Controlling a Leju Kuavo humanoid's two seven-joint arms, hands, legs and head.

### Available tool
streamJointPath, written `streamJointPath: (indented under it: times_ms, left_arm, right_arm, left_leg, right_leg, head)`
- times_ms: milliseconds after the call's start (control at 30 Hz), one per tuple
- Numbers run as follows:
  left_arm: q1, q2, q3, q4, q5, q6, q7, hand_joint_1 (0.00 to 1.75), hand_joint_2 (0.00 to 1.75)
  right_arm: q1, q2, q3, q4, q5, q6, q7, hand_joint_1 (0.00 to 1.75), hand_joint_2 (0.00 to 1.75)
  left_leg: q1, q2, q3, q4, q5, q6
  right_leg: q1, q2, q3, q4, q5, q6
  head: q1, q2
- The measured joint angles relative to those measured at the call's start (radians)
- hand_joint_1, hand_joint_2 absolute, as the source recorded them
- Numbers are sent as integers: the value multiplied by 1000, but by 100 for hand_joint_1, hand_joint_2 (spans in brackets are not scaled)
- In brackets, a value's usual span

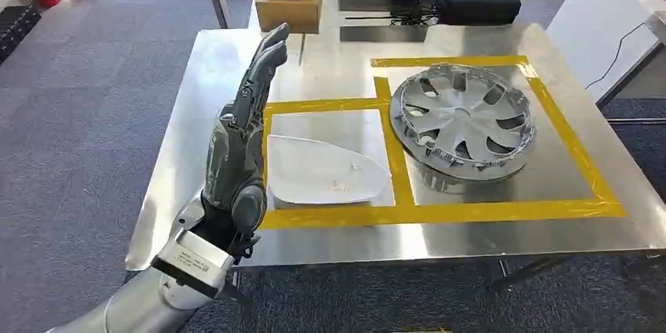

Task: Take the parts from the cabinet and place them on the table.

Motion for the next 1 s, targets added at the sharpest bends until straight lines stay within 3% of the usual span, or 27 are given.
streamJointPath:
  times_ms: [33,67,133,167,200,233,267,333,367,400,500,533,567,600,667,700,733,767,833,867,900,1000]
  left_arm:
    - [0,1,0,0,0,0,0,0,0]
    - [-2,2,0,0,1,-1,0,0,0]
    - [-1,3,0,0,2,-2,1,0,0]
    - [0,4,0,2,2,-3,2,0,0]
    - [1,6,0,3,2,-3,3,0,0]
    - [1,7,0,5,2,-3,3,0,0]
    - [1,8,0,6,2,-4,3,0,0]
    - [-1,8,0,6,2,-6,4,0,0]
    - [-3,8,0,6,2,-6,4,0,0]
    - [-3,7,0,6,2,-6,4,0,0]
    - [-2,7,0,6,2,-9,6,0,0]
    - [-2,7,0,6,2,-9,7,0,0]
    - [-2,6,-1,6,2,-9,8,0,0]
    - [-3,6,-1,6,2,-10,8,0,0]
    - [1,6,-2,6,2,-12,9,0,0]
    - [3,6,-4,6,2,-13,9,0,0]
    - [4,6,-6,6,2,-12,9,0,0]
    - [5,6,-8,6,2,-13,9,0,0]
    - [5,6,-8,6,2,-13,9,0,0]
    - [4,6,-8,6,2,-13,9,0,0]
    - [2,6,-8,6,2,-13,9,0,0]
    - [3,6,-8,6,2,-13,10,0,0]
  right_arm:
    - [-2,0,0,0,2,0,0,0,0]
    - [-4,0,0,0,3,0,3,0,0]
    - [-4,1,0,-1,3,0,3,0,0]
    - [-4,1,0,-1,3,1,3,0,0]
    - [-4,0,0,-1,3,1,4,0,0]
    - [-4,0,0,-1,3,1,6,0,0]
    - [-4,0,0,-1,3,0,7,0,0]
    - [-4,2,0,-1,3,0,7,0,0]
    - [-4,2,0,-1,4,0,7,0,0]
    - [-4,3,0,-1,6,0,7,0,0]
    - [-3,3,0,-2,6,0,7,0,0]
    - [-3,3,0,-2,6,0,7,0,0]
    - [-2,2,0,-2,6,0,8,0,0]
    - [-2,2,0,-2,6,0,8,0,0]
    - [-1,2,0,-2,6,0,8,0,0]
    - [0,2,0,-2,6,0,8,0,0]
    - [1,2,0,-2,6,0,8,0,0]
    - [2,2,0,-2,6,0,9,0,0]
    - [0,1,0,-2,6,0,9,0,0]
    - [-3,1,0,-2,6,0,9,0,0]
    - [-6,1,0,-2,6,0,9,0,0]
    - [-5,1,0,-3,6,2,9,0,0]
  left_leg:
    - [2,-3,-4,6,-15,-5]
    - [2,-2,-10,29,-52,-11]
    - [4,-2,-48,165,-150,-18]
    - [4,-2,-66,235,-185,-20]
    - [4,-2,-70,273,-195,-21]
    - [4,-2,-55,266,-180,-20]
    - [4,-2,-24,224,-153,-18]
    - [3,-2,80,66,-93,-8]
    - [-1,-3,118,0,-108,1]
    - [-4,-3,122,-13,-103,5]
    - [-9,-3,111,-14,-92,22]
    - [2,1,110,-33,-76,32]
    - [1,5,107,-35,-67,37]
    - [2,5,98,-35,-61,42]
    - [0,6,76,-31,-48,46]
    - [-1,6,64,-28,-41,46]
    - [-1,6,51,-24,-35,45]
    - [-1,6,39,-19,-30,44]
    - [-1,6,21,-10,-22,39]
    - [-1,6,15,-4,-19,35]
    - [-7,6,5,2,-16,30]
    - [-2,6,-1,-1,6,9]
  right_leg:
    - [-9,-6,-1,-7,10,-12]
    - [-8,-5,-6,-10,17,-17]
    - [-7,-7,-20,-6,26,-23]
    - [-7,-9,-29,-4,31,-25]
    - [-6,-10,-38,-1,36,-24]
    - [-5,-11,-49,3,41,-24]
    - [-5,-11,-58,7,44,-23]
    - [-4,-11,-70,15,50,-18]
    - [-3,-11,-76,17,53,-13]
    - [-1,-11,-79,18,58,-7]
    - [-4,-11,-83,9,78,15]
    - [-4,-7,-86,12,75,21]
    - [-3,-5,-94,30,41,25]
    - [-3,-5,-113,82,-8,27]
    - [-5,-5,-163,231,-97,33]
    - [-5,-5,-177,286,-117,34]
    - [-5,-5,-169,297,-107,34]
    - [-5,-5,-140,264,-78,33]
    - [-4,-5,-39,108,-12,28]
    - [-4,-5,11,31,-5,24]
    - [1,-3,29,-8,-16,19]
    - [6,-1,14,-3,-6,2]
  head:
    - [0,0]
    - [-4,0]
    - [-10,0]
    - [-11,0]
    - [-11,0]
    - [-11,0]
    - [-11,0]
    - [-12,0]
    - [-11,0]
    - [-11,0]
    - [-10,0]
    - [-11,0]
    - [-8,0]
    - [-2,0]
    - [-2,0]
    - [0,0]
    - [0,0]
    - [0,0]
    - [1,0]
    - [2,0]
    - [2,0]
    - [1,0]
